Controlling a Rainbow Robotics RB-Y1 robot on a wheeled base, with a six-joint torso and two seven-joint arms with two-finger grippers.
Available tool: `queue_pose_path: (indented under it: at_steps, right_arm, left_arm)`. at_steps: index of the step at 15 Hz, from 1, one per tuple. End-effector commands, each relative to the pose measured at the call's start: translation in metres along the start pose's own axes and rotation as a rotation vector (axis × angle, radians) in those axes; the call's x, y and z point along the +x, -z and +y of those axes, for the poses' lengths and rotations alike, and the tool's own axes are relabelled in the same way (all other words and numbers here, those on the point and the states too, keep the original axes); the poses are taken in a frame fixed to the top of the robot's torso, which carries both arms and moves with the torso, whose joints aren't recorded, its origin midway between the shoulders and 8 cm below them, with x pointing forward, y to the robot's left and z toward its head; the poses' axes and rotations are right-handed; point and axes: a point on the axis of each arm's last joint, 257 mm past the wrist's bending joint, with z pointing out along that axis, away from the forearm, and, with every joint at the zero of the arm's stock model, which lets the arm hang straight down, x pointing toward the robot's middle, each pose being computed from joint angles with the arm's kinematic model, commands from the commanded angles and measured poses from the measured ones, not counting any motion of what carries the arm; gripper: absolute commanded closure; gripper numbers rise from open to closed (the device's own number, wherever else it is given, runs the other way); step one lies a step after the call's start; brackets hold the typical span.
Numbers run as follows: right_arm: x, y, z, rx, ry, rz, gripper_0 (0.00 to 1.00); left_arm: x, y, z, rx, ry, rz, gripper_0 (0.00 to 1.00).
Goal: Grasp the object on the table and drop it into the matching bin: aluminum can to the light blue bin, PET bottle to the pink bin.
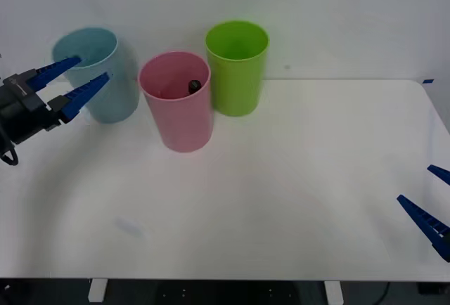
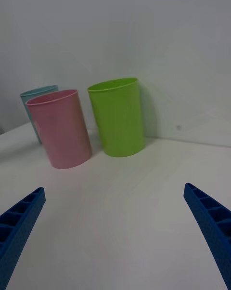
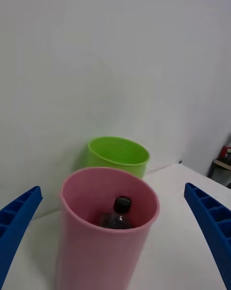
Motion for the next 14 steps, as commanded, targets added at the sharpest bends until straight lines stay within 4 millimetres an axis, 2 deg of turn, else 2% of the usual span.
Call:
queue_pose_path:
  at_steps: [1, 5, 9, 14]
  right_arm:
    - [0.000, 0.000, 0.000, 0.000, 0.000, 0.000, 0.00]
    - [0.000, 0.000, 0.000, 0.000, 0.000, 0.000, 0.00]
    - [0.000, 0.000, 0.000, 0.000, 0.000, 0.000, 0.00]
    - [0.000, 0.000, 0.000, 0.000, 0.000, 0.000, 0.00]
  left_arm:
    - [0.011, 0.036, 0.005, -0.018, -0.050, 0.027, 0.00]
    - [0.024, 0.081, 0.010, -0.054, -0.120, 0.066, 0.00]
    - [0.038, 0.129, 0.008, -0.078, -0.118, 0.122, 0.00]
    - [0.062, 0.172, 0.000, -0.115, -0.088, 0.176, 0.00]
